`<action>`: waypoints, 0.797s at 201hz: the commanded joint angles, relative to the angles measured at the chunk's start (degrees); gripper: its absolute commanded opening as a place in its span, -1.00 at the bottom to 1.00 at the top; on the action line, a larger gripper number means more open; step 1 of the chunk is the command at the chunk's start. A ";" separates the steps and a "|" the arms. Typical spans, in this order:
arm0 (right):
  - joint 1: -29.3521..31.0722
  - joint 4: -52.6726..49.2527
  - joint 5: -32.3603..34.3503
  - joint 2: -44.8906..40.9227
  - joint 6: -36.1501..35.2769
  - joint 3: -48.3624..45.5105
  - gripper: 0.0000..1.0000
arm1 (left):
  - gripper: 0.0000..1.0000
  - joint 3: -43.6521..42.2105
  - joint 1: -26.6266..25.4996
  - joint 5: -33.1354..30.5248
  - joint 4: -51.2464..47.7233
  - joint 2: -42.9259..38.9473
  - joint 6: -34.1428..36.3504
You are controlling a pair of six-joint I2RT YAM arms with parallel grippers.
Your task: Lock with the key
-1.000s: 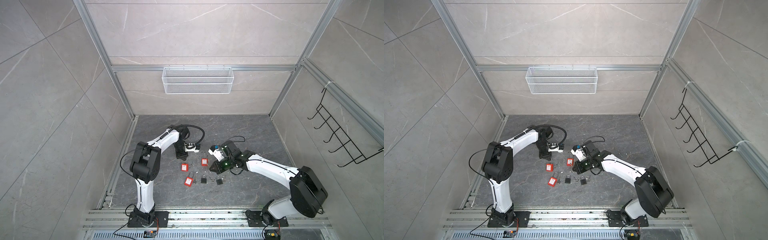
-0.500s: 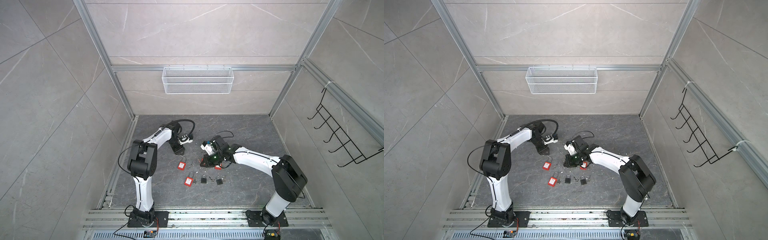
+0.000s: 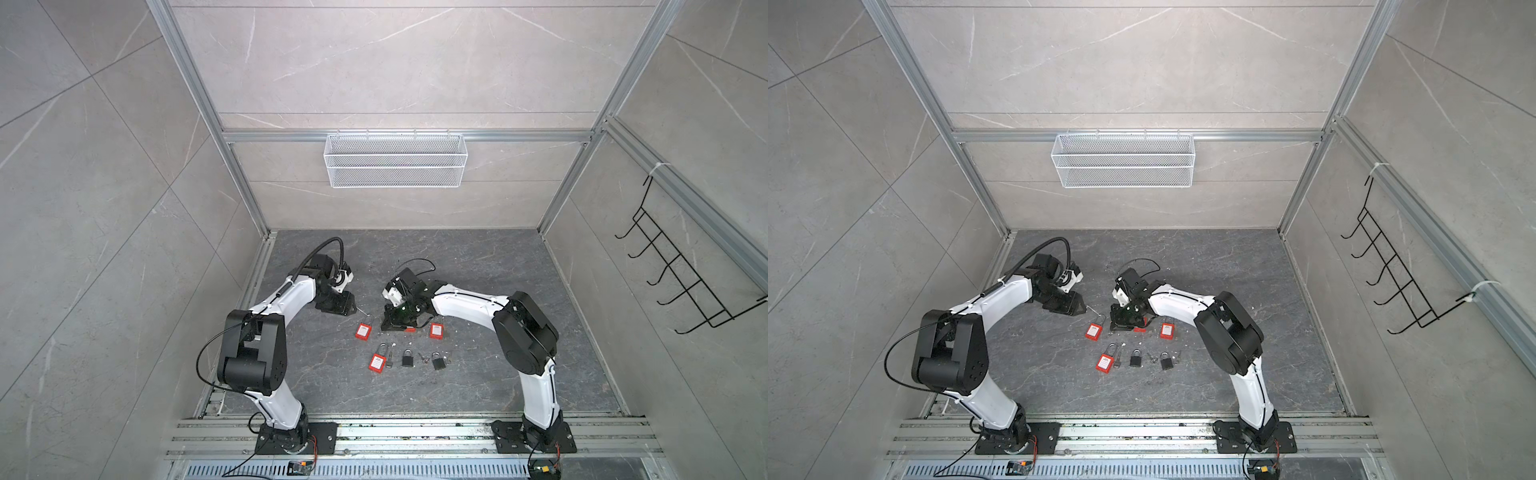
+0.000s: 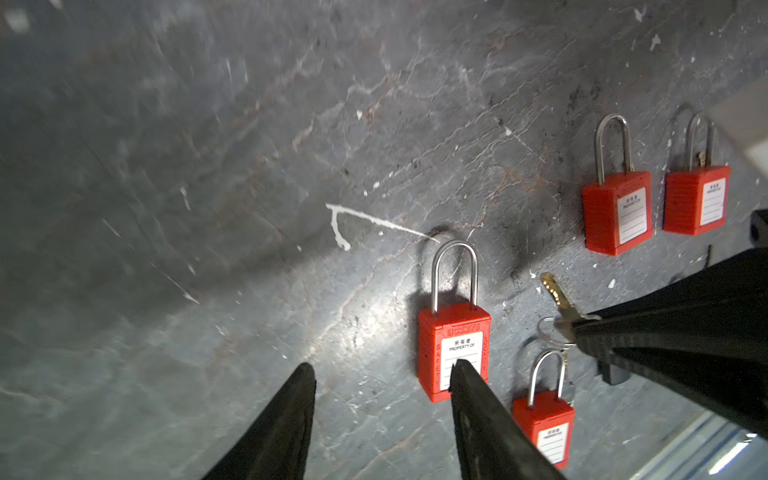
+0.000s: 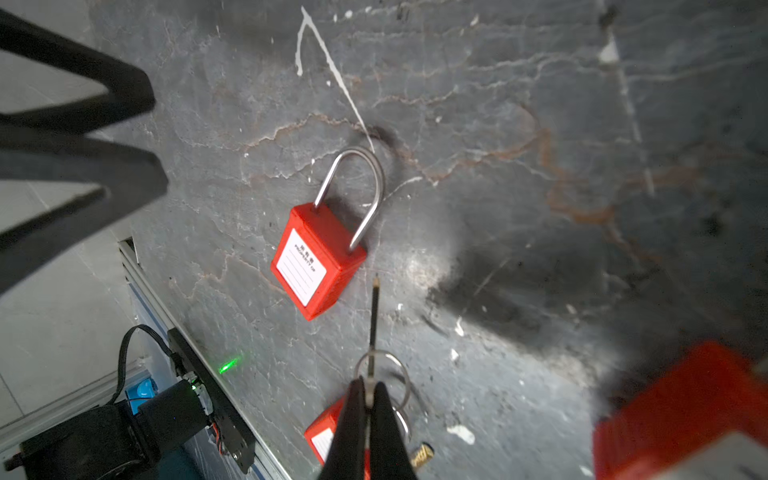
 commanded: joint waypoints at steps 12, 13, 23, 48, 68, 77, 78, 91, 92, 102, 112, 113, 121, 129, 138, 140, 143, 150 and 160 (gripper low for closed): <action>0.91 -2.97 0.09 2.85 2.24 2.60 -0.79 | 0.10 -2.92 -0.13 5.77 2.33 -0.86 -15.27; 0.96 -2.96 0.16 2.90 2.23 2.60 -0.77 | 0.11 -3.04 -0.13 5.91 2.50 -0.86 -15.50; 1.00 -3.34 1.03 2.66 2.33 2.61 -0.57 | 0.13 -4.70 -0.21 7.08 4.42 -1.16 -17.50; 1.01 -3.17 2.47 0.70 1.27 2.52 -0.25 | 0.16 -7.49 -0.68 8.59 7.96 -1.66 -20.50; 0.96 -4.49 4.41 -1.98 -1.20 3.13 -0.13 | 0.16 -8.84 -1.98 10.23 9.93 -1.36 -22.58; 1.00 -5.24 5.39 -3.69 -2.40 3.16 -0.07 | 0.16 -9.59 -2.82 10.35 11.31 -1.31 -23.60; 1.00 -5.41 5.49 -3.84 -2.55 3.19 -0.06 | 0.16 -9.67 -2.93 10.35 11.47 -1.30 -23.66; 0.93 -7.20 7.17 -6.18 -4.23 3.25 -0.04 | 0.17 -10.50 -3.62 10.30 13.44 -1.00 -25.14; 0.88 -7.32 7.35 -6.32 -4.39 3.23 -0.03 | 0.17 -10.61 -3.68 10.32 13.54 -0.98 -25.27; 0.92 -8.59 9.27 -8.28 -5.53 2.84 -0.02 | 0.17 -10.95 -4.31 10.38 14.47 -0.61 -26.04; 0.75 -9.58 11.35 -10.18 -6.36 1.87 -0.01 | 0.17 -10.91 -5.06 10.19 14.81 -0.19 -26.30; 0.71 -9.65 11.60 -10.47 -6.42 1.71 -0.01 | 0.17 -10.91 -5.15 10.14 14.85 -0.18 -26.29; 0.45 -10.13 12.97 -12.17 -6.94 0.51 0.00 | 0.17 -10.73 -5.86 9.79 14.81 0.01 -26.44; 0.06 -10.16 14.14 -13.96 -7.29 -0.87 0.01 | 0.17 -10.72 -6.47 9.51 14.79 0.10 -26.70; -0.50 -10.12 15.33 -16.05 -7.57 -2.60 0.01 | 0.16 -10.71 -7.12 9.40 14.83 0.05 -27.35; -0.66 -10.02 15.61 -16.44 -7.61 -2.89 0.01 | 0.16 -10.74 -7.33 9.39 14.93 0.05 -27.51; -0.87 -10.05 15.89 -17.21 -7.70 -3.46 0.01 | 0.16 -10.80 -7.52 9.46 15.04 0.03 -27.83; -1.44 -9.83 16.51 -18.91 -8.02 -4.73 0.01 | 0.16 -11.06 -8.34 9.41 15.46 -0.13 -28.29; -2.20 -9.67 17.48 -21.21 -8.64 -6.34 0.02 | 0.16 -11.44 -9.23 9.00 15.92 -0.42 -28.82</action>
